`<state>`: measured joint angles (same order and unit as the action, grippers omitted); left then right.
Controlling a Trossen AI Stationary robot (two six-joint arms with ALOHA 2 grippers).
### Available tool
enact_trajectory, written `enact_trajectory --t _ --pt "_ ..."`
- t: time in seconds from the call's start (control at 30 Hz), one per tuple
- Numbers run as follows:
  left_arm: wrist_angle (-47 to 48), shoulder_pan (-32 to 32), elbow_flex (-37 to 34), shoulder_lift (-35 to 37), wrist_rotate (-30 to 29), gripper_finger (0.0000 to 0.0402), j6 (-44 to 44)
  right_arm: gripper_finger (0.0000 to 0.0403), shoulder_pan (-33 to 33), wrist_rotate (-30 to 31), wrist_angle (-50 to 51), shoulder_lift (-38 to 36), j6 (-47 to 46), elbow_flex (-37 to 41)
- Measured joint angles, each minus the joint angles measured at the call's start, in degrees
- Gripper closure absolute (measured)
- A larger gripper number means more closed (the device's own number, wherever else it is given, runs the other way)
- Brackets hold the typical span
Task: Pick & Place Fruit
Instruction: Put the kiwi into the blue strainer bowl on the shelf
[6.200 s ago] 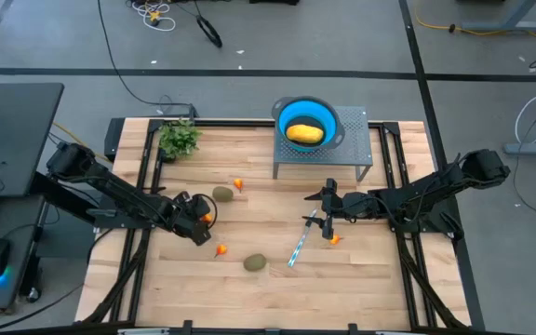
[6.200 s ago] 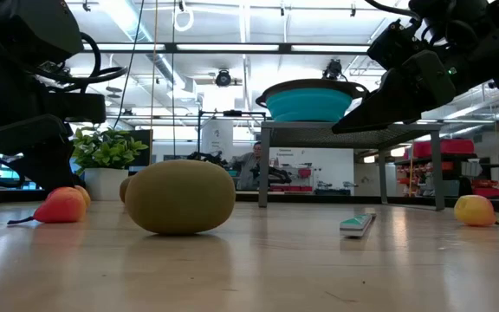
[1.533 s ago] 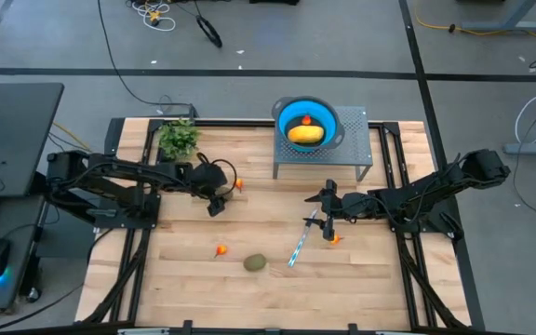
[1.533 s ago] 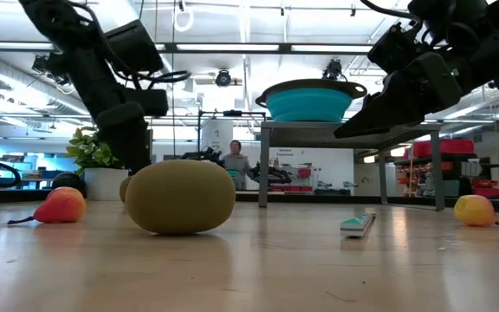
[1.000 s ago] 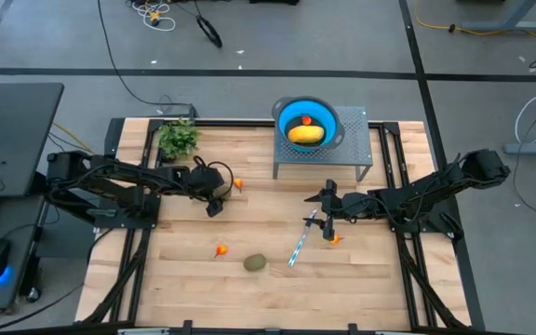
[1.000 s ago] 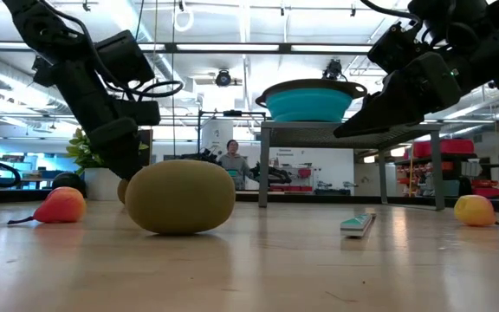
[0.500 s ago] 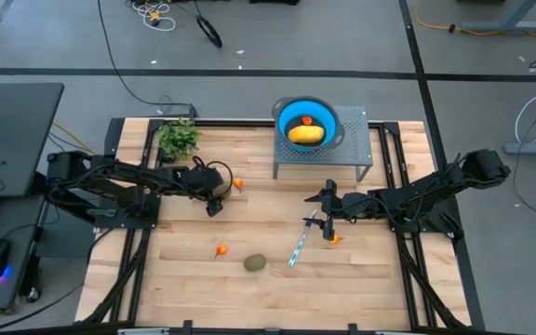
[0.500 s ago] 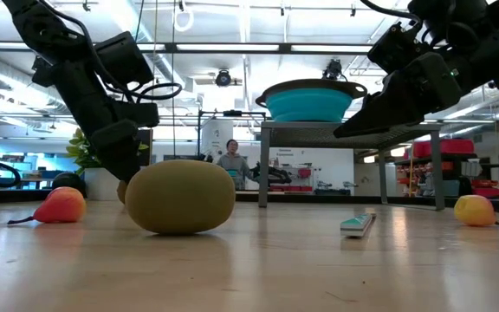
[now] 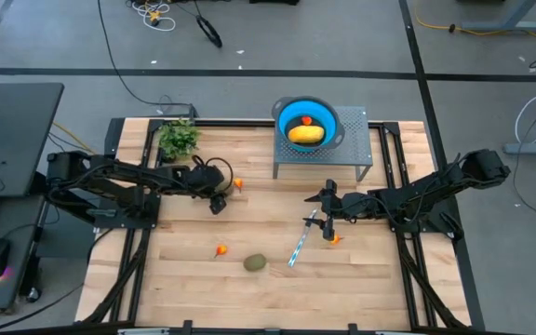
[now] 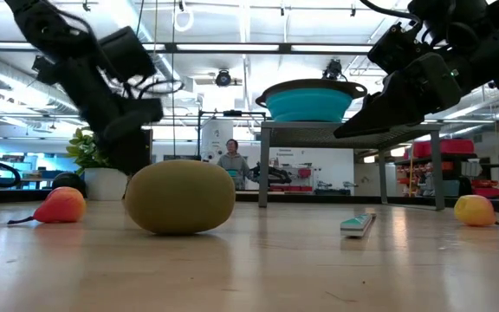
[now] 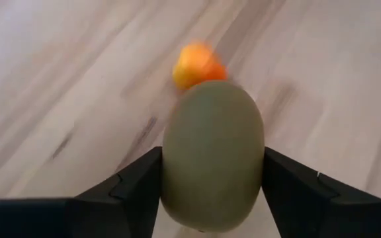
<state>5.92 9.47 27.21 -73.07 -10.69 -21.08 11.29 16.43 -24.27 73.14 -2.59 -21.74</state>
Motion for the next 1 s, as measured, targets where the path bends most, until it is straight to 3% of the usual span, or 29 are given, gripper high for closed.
enact_trajectory --t 0.13,0.3,0.5,0.77,1.0 --pt "-0.45 0.0 5.94 1.18 -0.18 0.0168 2.07 0.0115 0.0 0.0 -0.06 0.0 0.01 0.0" --pt "-2.18 -0.04 17.63 1.84 -3.63 0.0167 11.95 0.0115 0.0 0.02 -0.17 0.0 0.02 0.0" --pt "-12.62 0.16 27.13 1.8 -7.87 0.0167 24.65 0.0115 0.0 0.01 -0.33 0.0 0.02 0.0" --pt "-27.63 3.89 28.39 0.03 -4.11 0.0166 29.5 0.0115 0.0 0.03 -0.4 0.0 0.07 0.0" --pt "-42.68 7.46 28.38 -8.55 2.6 0.0165 29.26 0.0115 0.0 0.96 -1.47 0.0 0.63 0.0"
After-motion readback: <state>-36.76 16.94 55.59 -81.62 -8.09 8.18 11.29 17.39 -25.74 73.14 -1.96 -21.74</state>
